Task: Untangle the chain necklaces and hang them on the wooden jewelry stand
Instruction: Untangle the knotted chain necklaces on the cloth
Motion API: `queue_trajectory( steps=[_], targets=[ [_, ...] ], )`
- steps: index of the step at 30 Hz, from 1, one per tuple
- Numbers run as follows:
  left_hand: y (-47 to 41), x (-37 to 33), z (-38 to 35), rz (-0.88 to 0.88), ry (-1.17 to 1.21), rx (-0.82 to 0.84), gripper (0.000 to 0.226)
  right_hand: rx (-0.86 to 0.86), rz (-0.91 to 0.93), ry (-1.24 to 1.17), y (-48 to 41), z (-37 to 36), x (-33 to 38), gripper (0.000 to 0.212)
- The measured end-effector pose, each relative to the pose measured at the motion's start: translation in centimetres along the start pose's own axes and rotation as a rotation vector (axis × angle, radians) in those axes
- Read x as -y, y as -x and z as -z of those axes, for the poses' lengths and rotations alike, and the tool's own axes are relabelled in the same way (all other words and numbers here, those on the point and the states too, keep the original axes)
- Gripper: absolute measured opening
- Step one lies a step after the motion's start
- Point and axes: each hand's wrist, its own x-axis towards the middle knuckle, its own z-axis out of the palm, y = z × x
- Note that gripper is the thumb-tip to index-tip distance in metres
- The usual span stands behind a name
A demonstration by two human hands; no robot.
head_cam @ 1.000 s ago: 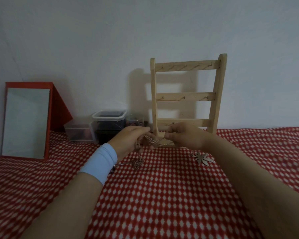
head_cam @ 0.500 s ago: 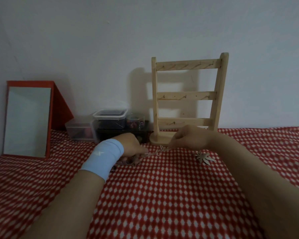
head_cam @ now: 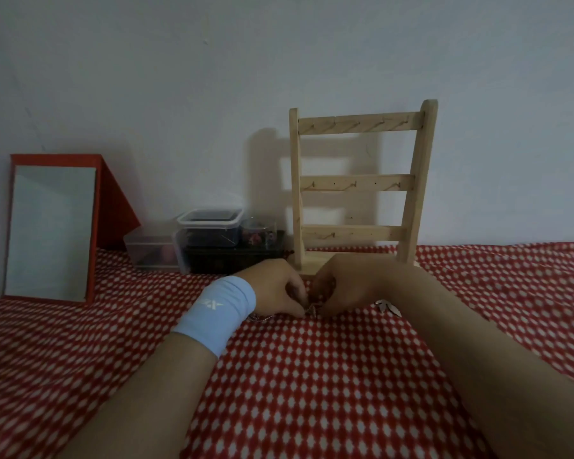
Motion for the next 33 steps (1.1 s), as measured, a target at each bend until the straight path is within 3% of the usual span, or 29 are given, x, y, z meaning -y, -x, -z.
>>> queue_trajectory(
  steps=[3, 8, 11, 13, 18, 22, 27, 30, 33],
  targets=[
    [0.0, 0.4, 0.1, 0.005, 0.059, -0.064, 0.007, -0.075, 0.006, -0.080, -0.1, -0.2, -0.4, 0.006],
    [0.3, 0.7, 0.6, 0.026, 0.361, -0.156, 0.012, -0.205, 0.062, -0.449, 0.7, 0.3, -0.8, 0.011],
    [0.7, 0.7, 1.2, 0.007, 0.526, -0.189, 0.008, -0.153, 0.132, -0.843, 1.1, 0.3, -0.6, 0.013],
    [0.9, 0.9, 1.5, 0.014, 0.618, -0.198, 0.007, -0.141, 0.161, -0.927, 1.3, 0.4, -0.4, 0.015],
    [1.1, 1.4, 1.8, -0.004, 0.730, -0.178, 0.018, -0.207, 0.224, -0.828, 1.5, 1.1, -0.3, 0.013],
    [1.2, 2.2, 2.0, 0.085, 0.730, -0.149, 0.025, -0.242, 0.180, -0.774, 1.9, 1.6, -0.5, 0.014],
    [1.9, 2.4, 2.9, 0.136, 0.458, -0.029, 0.019, -0.295, 0.065, -0.561, 2.0, 1.8, -1.0, 0.029],
    [1.7, 2.1, 3.0, 0.096, 0.359, -0.045, 0.012, -0.222, -0.011, -0.393, 1.9, 2.0, -0.9, 0.034],
    [1.7, 1.7, 3.1, 0.077, 0.334, -0.096, 0.020, -0.154, -0.020, -0.259, 1.3, 1.6, -0.5, 0.018]
  ],
)
